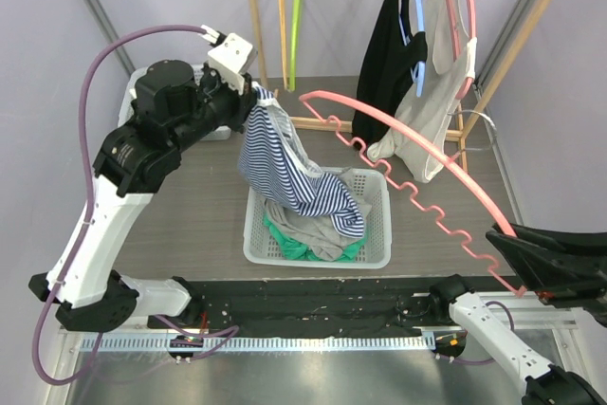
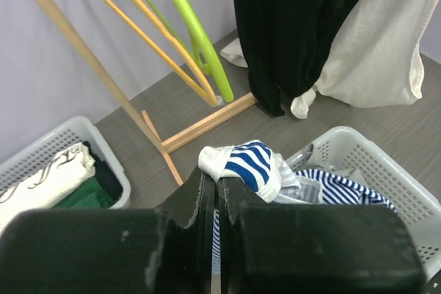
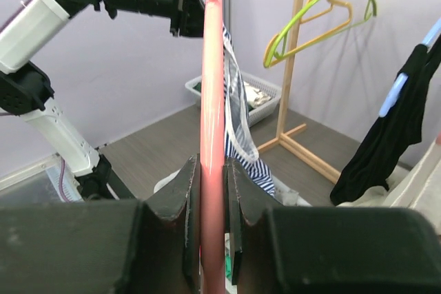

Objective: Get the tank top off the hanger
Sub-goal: Remove the tank top from the hanger, then place the hanger at the clothesline.

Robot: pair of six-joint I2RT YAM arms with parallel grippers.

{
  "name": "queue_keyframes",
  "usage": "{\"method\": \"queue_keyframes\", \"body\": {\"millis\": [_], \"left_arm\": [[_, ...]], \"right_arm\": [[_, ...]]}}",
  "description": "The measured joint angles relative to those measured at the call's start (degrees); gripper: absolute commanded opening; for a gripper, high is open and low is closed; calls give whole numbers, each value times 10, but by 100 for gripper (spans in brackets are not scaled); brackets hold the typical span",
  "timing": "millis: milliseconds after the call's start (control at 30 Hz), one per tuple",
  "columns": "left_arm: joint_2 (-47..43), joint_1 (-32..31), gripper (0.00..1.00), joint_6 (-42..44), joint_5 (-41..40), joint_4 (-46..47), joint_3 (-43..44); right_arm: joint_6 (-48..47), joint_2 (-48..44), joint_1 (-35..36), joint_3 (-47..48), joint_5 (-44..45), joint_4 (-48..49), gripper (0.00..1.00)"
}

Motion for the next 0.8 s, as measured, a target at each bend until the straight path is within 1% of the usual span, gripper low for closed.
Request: {"method": "queue_keyframes", "body": {"millis": [100, 167, 200, 333, 367, 467, 600, 667, 800], "left_arm": [[14, 0, 6, -11, 32, 0, 0], [23, -4, 10, -17, 71, -3, 2], [27, -9, 10, -18, 91, -9, 4], [39, -55, 13, -15, 143, -26, 11], [41, -68, 16, -12, 149, -30, 11], [45, -96, 26, 1, 162, -36, 12], [59, -119, 29, 14, 161, -40, 24], [79, -147, 30, 23, 150, -47, 52], [146, -212, 32, 52, 131, -62, 154]], "right_arm": [[2, -3, 0, 26, 21, -6, 1], [4, -1, 0, 34, 48, -9, 1], [5, 1, 0, 37, 60, -11, 1], [7, 23, 0, 36, 117, -6, 1], [8, 33, 0, 31, 127, -3, 1], [9, 70, 0, 14, 151, 7, 1], [11, 144, 0, -17, 186, 31, 1], [11, 184, 0, -25, 200, 42, 1], [14, 260, 0, -30, 231, 71, 1]]}}
